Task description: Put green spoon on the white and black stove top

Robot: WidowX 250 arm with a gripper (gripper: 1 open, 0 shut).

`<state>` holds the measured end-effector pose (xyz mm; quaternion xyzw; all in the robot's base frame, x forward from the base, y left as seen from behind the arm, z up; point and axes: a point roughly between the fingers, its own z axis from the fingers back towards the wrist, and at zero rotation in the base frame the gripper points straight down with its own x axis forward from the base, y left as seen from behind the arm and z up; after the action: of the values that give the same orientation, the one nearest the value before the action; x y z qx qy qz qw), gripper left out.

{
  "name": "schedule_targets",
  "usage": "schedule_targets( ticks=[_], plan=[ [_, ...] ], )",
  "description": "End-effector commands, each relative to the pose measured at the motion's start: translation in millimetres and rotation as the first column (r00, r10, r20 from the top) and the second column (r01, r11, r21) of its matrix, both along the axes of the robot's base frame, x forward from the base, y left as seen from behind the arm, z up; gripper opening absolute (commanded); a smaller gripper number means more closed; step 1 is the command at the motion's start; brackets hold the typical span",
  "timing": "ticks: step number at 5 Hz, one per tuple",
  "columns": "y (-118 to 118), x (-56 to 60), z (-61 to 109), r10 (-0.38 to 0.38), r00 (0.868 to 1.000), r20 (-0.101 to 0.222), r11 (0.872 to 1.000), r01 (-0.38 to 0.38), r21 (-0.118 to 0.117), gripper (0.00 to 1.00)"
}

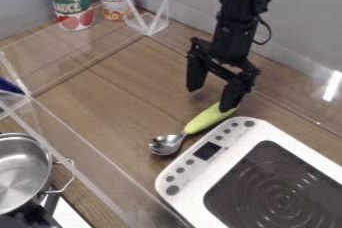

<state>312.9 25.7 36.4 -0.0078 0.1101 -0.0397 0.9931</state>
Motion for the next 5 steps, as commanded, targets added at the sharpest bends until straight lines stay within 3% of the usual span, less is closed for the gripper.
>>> schedule_targets(
  ticks=[1,5],
  plan=[
    [14.0,14.2,14.6,-0.034,0.999,0.038,0.999,0.033,0.004,1.0],
    [15.4,-2.8,19.0,-0.084,0.996,0.003,0.996,0.084,-0.024,1.0]
  ],
)
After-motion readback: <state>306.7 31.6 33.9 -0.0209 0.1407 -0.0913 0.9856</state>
